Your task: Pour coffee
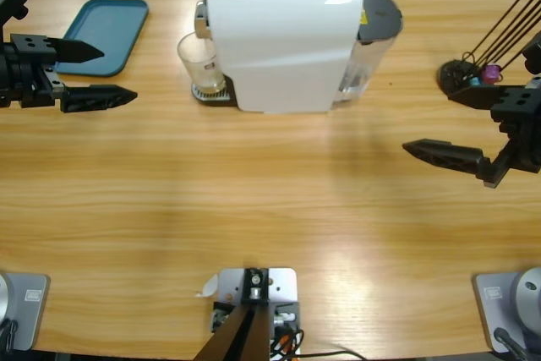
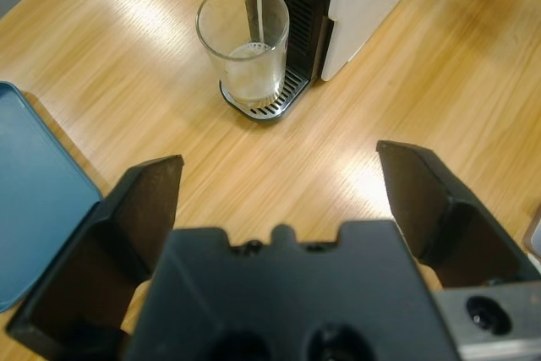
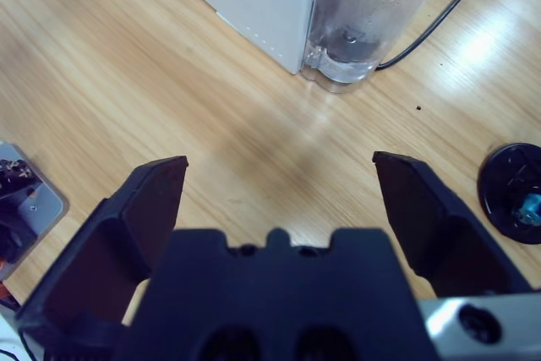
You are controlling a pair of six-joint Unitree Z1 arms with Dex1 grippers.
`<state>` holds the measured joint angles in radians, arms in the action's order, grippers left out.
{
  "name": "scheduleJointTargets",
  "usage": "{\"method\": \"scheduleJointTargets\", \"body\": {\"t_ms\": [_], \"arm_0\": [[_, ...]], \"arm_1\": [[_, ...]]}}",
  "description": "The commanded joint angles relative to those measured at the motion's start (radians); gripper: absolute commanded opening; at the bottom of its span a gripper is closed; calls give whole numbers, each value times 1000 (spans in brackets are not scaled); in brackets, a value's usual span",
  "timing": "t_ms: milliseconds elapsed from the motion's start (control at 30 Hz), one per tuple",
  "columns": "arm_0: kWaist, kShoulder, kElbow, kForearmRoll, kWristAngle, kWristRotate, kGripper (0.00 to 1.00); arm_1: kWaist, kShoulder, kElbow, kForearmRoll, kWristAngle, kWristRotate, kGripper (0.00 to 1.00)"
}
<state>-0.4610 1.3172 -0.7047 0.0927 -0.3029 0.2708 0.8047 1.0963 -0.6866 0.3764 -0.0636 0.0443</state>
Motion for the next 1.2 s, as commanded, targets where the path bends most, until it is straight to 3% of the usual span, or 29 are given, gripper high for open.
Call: {"method": "scheduleJointTargets", "body": {"t_ms": [33,367,667,1000,1200], "arm_0": [[7,-13,34,-10,13,5,1000],[7,28,12,-15,12,23,1000],[39,157,-82,-47,-31,145,1000],[48,304,-166,-67,-202,205,1000],[51,381,-222,-74,-215,216,1000]], "arm_1": [[9,-18,30,3,-18,0,996],[10,-16,28,-1,-17,0,996],[10,104,9,-98,-15,0,996],[8,136,15,-138,-1,1,996],[4,146,15,-148,0,1,996]]}}
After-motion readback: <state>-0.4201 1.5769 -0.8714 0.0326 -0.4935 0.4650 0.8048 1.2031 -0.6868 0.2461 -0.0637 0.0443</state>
